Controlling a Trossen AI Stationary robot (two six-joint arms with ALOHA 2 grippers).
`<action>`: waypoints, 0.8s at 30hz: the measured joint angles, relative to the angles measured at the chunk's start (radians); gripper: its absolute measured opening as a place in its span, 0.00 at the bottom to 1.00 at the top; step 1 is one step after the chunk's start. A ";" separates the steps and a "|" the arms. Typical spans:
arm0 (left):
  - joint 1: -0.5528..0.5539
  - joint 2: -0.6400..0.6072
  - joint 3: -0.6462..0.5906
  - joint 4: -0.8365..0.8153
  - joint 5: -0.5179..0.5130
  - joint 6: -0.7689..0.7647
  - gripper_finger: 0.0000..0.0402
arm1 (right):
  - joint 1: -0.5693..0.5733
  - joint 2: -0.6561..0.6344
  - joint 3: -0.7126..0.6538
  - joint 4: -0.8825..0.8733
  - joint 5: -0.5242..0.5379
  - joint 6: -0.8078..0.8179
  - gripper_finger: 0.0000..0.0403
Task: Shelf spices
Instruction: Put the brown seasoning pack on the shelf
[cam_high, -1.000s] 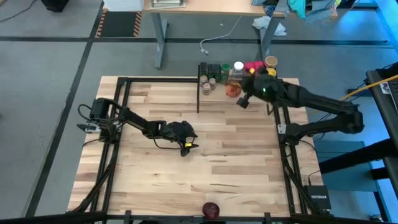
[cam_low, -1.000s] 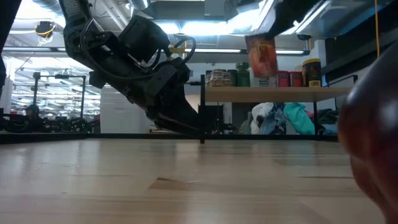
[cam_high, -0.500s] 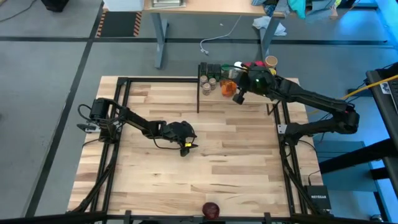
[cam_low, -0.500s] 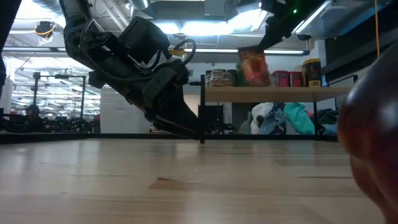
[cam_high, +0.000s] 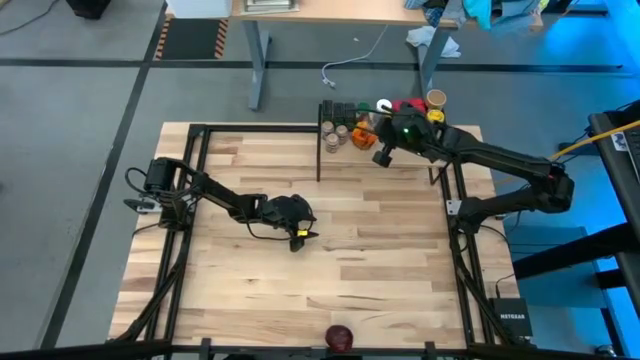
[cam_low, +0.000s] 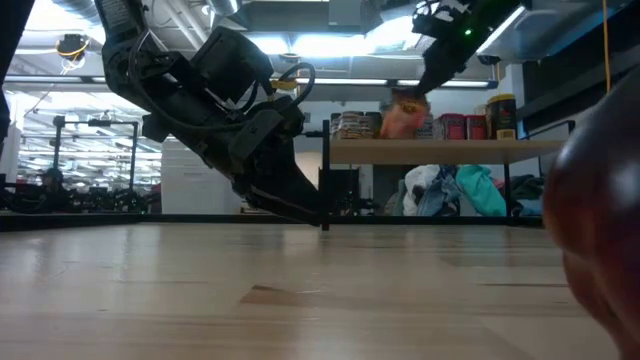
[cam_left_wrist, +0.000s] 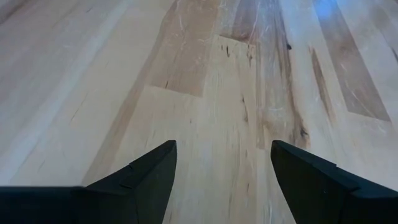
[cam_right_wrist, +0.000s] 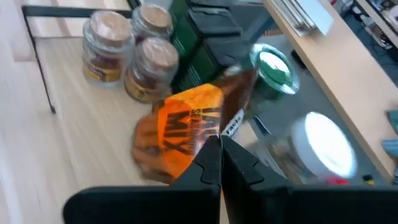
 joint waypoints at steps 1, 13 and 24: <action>0.000 0.000 0.000 -0.002 0.000 0.000 0.64 | 0.000 -0.013 0.000 -0.017 0.010 0.000 0.00; 0.000 0.000 0.000 0.003 0.000 -0.003 0.64 | 0.000 -0.165 0.000 -0.217 0.045 0.005 0.00; 0.000 0.000 0.000 0.002 0.000 -0.003 0.64 | 0.000 -0.197 0.000 -0.360 0.214 -0.027 0.00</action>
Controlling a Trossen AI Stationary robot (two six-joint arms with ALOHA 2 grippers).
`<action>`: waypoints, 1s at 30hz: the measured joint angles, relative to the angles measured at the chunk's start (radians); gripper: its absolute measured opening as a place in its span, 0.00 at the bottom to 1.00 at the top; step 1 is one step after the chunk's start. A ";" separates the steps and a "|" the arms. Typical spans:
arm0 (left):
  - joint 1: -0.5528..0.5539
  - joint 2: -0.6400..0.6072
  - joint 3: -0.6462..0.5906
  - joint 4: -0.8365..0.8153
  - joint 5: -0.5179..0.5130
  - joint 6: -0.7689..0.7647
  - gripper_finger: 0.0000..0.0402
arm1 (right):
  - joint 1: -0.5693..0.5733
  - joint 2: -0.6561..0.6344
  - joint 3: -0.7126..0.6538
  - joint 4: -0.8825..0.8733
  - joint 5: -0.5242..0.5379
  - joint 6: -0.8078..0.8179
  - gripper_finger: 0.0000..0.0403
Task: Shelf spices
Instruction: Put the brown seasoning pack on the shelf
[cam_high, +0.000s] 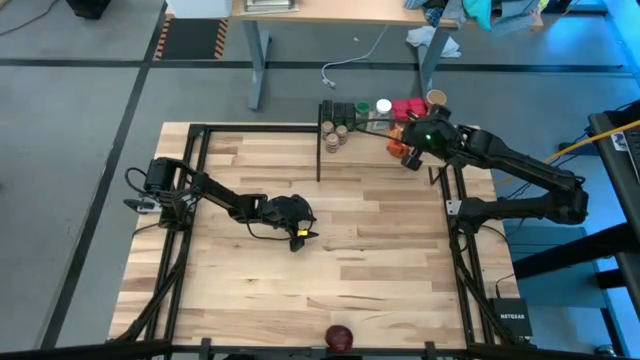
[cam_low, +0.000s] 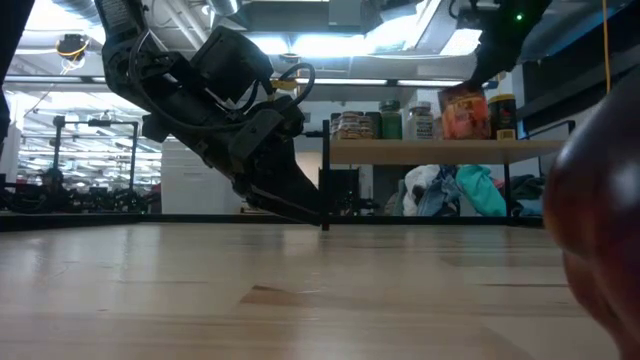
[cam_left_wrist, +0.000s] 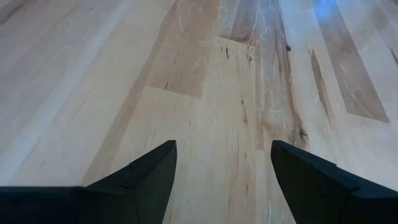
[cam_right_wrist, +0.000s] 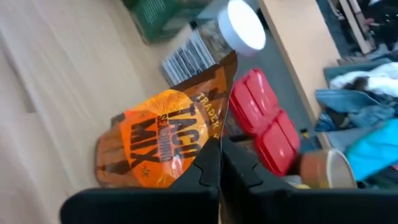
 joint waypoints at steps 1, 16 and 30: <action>0.000 0.000 0.000 0.000 0.000 0.000 0.64 | 0.000 -0.002 0.000 -0.008 0.011 -0.001 0.00; 0.000 0.000 0.000 -0.001 0.000 0.000 0.64 | 0.000 -0.116 0.000 -0.151 0.047 0.206 0.00; 0.000 0.000 0.000 0.000 0.000 -0.006 0.64 | 0.001 -0.159 0.000 -0.380 0.117 0.529 0.00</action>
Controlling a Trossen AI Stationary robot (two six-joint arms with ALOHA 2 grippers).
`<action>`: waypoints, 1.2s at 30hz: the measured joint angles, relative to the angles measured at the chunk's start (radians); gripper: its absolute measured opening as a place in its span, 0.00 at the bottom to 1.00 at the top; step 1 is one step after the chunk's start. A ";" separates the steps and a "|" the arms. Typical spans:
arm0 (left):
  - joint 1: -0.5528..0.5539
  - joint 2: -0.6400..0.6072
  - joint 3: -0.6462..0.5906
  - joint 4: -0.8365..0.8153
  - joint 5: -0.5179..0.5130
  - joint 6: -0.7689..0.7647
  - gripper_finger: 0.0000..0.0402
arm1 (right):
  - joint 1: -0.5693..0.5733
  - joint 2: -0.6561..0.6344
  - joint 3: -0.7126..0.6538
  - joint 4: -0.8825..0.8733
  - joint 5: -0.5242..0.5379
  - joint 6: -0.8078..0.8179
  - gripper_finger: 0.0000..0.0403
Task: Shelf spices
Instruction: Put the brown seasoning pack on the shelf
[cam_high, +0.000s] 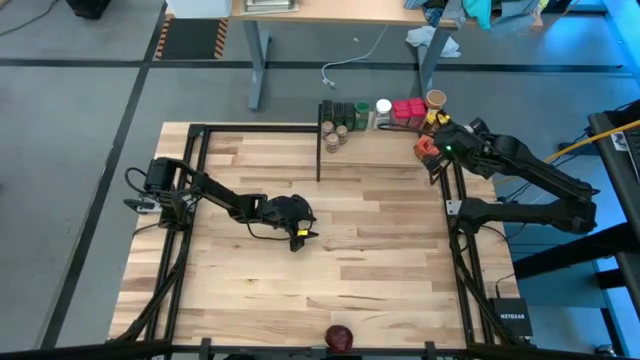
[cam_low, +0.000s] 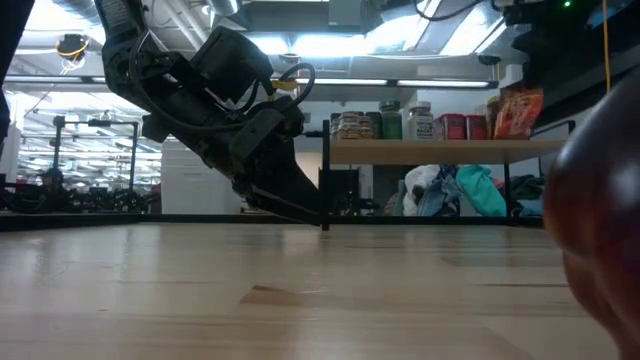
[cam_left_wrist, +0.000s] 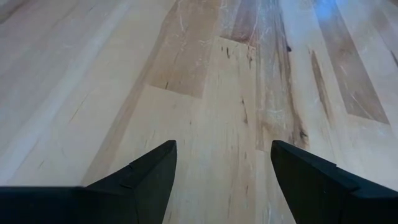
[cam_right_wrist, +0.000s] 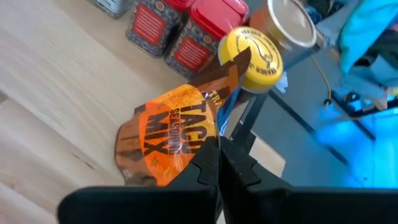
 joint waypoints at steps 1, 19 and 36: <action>0.000 0.000 0.000 0.000 0.000 0.000 0.64 | 0.000 -0.001 0.000 -0.007 0.003 0.012 0.00; 0.000 0.000 0.000 0.006 0.000 -0.013 0.64 | 0.000 -0.050 0.004 -0.063 0.092 0.106 0.00; 0.000 0.000 0.000 0.005 0.000 -0.021 0.64 | -0.001 -0.060 0.006 -0.080 0.019 0.149 0.01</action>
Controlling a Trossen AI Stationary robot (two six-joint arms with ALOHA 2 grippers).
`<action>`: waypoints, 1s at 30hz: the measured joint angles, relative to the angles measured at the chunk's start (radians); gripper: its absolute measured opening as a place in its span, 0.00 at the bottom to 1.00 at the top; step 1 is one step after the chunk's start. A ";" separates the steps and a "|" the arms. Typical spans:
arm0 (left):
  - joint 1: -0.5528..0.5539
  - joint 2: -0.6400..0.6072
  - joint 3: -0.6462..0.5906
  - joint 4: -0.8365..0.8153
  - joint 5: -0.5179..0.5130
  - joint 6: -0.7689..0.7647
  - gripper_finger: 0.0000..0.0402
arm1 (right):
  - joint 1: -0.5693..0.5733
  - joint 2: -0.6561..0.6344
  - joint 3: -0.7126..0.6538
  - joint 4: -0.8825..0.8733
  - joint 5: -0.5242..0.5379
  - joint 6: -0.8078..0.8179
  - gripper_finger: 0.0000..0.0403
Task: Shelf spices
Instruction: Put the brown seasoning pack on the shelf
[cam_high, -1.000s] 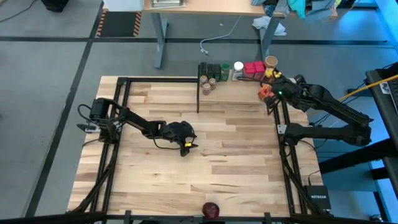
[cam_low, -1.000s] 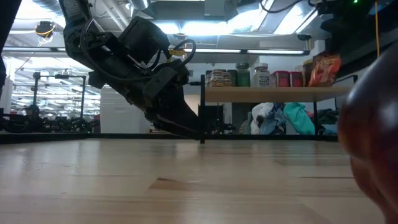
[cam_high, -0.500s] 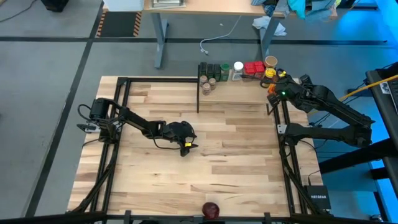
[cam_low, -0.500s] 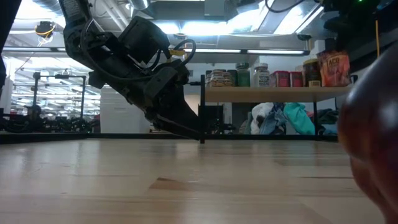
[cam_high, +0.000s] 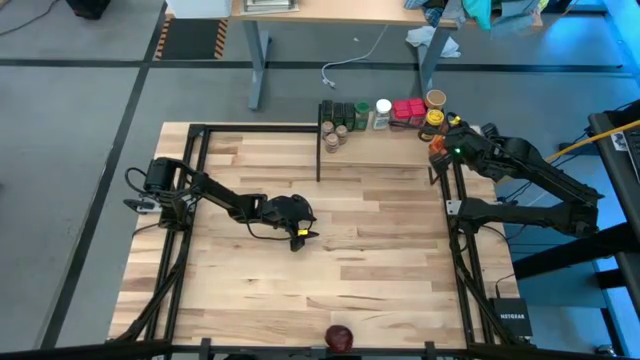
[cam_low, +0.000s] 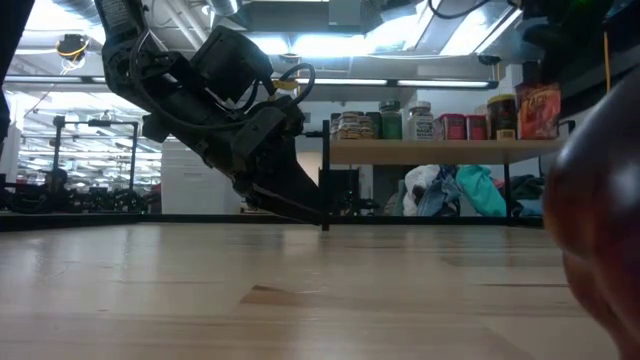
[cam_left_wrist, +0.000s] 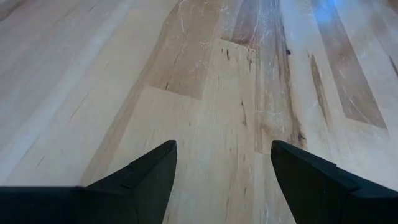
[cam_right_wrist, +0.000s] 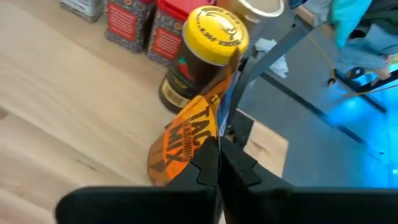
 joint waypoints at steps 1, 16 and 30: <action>0.000 0.000 0.000 0.000 0.000 0.000 0.64 | 0.000 0.000 0.000 0.000 -0.009 0.008 0.01; 0.000 0.000 0.000 0.000 0.000 0.001 0.64 | 0.000 0.001 0.000 0.001 -0.124 0.015 0.05; 0.000 0.000 0.000 0.000 0.000 -0.007 0.64 | 0.000 -0.002 -0.001 0.003 -0.101 0.034 0.05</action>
